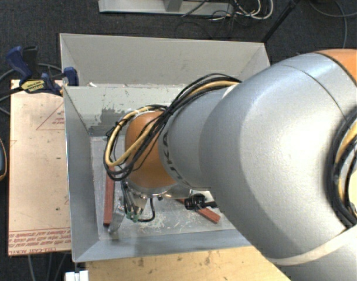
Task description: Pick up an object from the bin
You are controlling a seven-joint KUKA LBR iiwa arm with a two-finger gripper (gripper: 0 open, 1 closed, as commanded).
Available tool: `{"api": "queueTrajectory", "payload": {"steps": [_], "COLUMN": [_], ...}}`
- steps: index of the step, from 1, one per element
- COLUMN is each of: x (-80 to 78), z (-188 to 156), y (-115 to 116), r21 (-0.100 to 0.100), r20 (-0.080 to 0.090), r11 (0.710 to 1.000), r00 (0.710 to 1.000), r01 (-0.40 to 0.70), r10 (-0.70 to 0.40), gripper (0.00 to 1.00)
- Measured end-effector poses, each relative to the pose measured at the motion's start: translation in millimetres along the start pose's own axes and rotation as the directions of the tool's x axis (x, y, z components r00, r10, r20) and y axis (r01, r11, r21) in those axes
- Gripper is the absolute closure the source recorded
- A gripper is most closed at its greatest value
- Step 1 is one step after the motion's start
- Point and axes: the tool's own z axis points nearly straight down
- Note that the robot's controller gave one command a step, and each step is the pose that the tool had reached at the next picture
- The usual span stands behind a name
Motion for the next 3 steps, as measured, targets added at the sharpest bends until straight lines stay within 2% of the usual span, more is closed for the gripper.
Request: {"api": "queueTrajectory", "payload": {"steps": [1, 2, 3], "x": [6.5, 4.3, 5.2], "z": [1, -159, -155], "y": [1, 4, 3], "r21": [0.006, -0.008, -0.001], "r20": [-0.019, 0.008, 0.003], "r11": [1.000, 1.000, 1.000], "r00": [1.000, 1.000, 1.000], "r01": [0.006, 0.024, 0.024], "r10": [-0.006, -0.024, -0.024], "gripper": [1.00, 1.00, 0.00]}}
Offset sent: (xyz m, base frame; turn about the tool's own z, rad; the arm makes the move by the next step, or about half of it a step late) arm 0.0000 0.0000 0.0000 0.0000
